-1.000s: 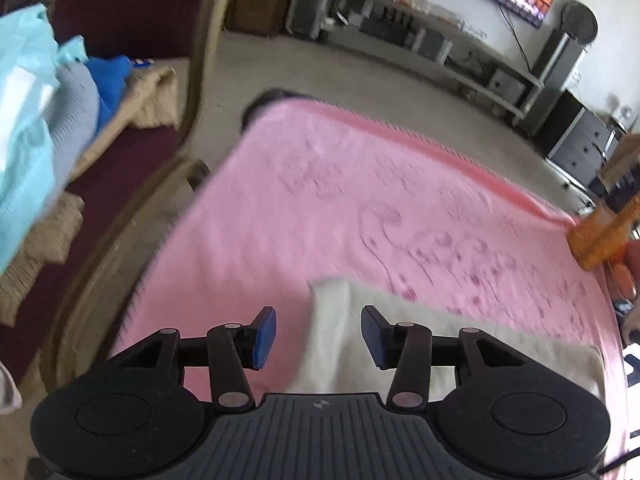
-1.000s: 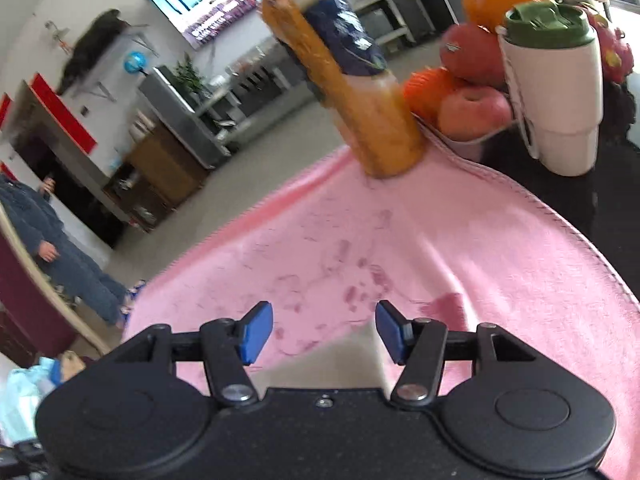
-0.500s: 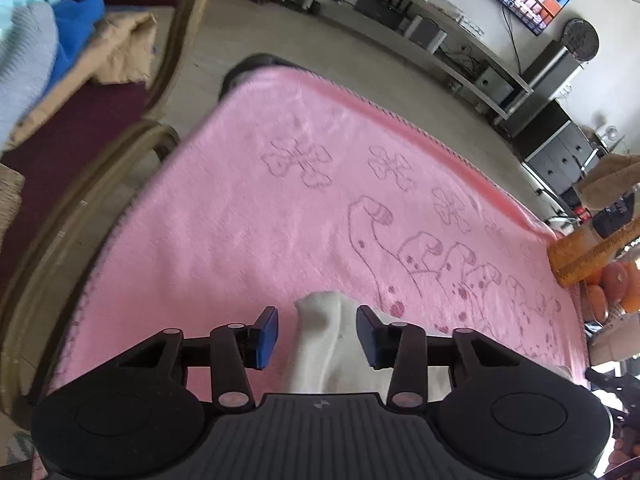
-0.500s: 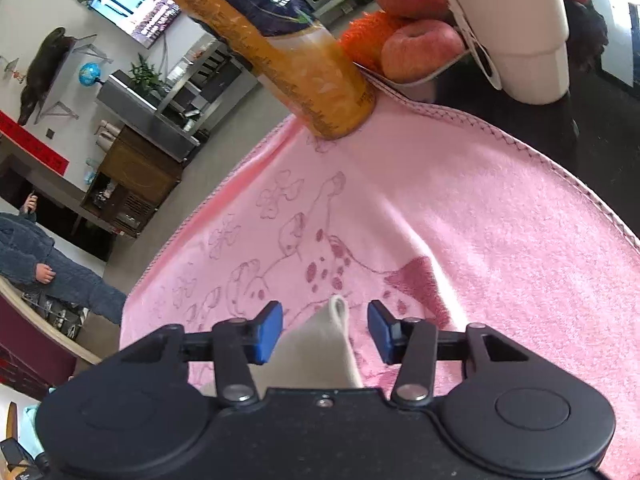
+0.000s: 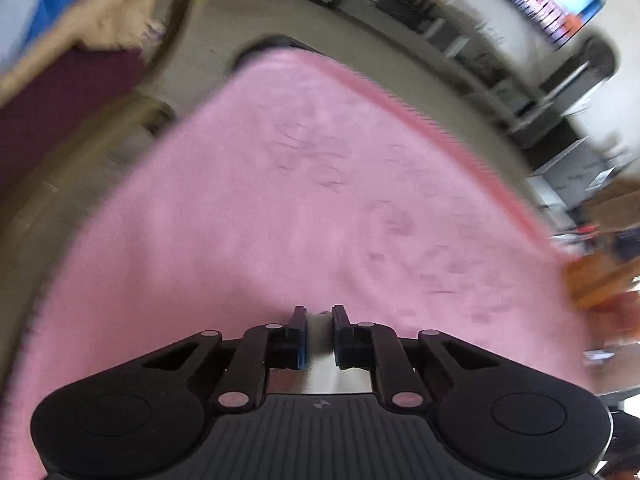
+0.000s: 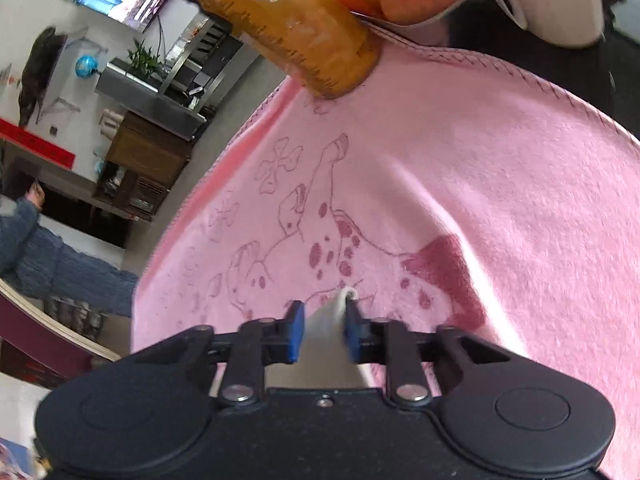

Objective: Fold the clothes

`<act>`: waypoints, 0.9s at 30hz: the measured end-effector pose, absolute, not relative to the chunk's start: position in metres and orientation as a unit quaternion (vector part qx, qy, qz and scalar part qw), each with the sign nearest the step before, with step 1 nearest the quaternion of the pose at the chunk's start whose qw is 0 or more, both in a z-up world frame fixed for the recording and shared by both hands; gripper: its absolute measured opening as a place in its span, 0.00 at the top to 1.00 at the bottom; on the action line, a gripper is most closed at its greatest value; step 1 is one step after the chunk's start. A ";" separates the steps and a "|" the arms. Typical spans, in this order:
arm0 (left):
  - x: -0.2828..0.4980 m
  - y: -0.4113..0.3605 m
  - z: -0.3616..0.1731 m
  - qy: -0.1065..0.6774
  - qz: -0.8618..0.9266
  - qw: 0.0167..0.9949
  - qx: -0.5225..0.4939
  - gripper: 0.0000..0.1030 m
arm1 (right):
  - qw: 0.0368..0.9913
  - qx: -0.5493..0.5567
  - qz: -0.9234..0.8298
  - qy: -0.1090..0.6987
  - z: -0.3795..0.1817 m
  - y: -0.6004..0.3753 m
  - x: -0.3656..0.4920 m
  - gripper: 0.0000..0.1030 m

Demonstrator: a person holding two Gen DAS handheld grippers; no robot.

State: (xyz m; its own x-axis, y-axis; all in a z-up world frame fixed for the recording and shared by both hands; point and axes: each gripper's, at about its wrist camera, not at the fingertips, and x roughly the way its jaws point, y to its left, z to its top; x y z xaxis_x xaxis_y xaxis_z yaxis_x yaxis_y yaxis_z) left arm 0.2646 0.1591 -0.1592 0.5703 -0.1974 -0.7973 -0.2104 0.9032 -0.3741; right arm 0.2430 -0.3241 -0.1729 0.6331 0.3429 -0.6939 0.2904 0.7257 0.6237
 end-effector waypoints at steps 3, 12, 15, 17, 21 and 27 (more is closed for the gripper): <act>0.262 0.142 -0.153 0.453 0.054 0.882 -0.121 0.85 | 0.863 0.277 -0.020 0.422 -0.166 -0.313 0.243 0.97; 0.218 0.152 -0.109 0.409 0.110 0.899 -0.112 0.84 | 0.881 0.286 -0.060 0.372 -0.132 -0.326 0.210 0.93; 0.198 0.129 -0.094 0.395 0.040 0.910 -0.123 0.73 | 0.879 0.330 -0.008 0.345 -0.120 -0.316 0.196 0.91; 0.190 0.109 -0.093 0.395 -0.005 0.912 -0.108 0.73 | 0.876 0.333 0.035 0.347 -0.120 -0.302 0.194 0.87; 0.186 0.070 -0.108 0.408 -0.067 0.909 -0.057 0.71 | 0.862 0.316 0.119 0.378 -0.129 -0.266 0.202 0.78; 0.204 0.066 -0.146 0.447 -0.044 0.893 -0.035 0.72 | 0.787 0.369 0.191 0.456 -0.169 -0.257 0.224 0.72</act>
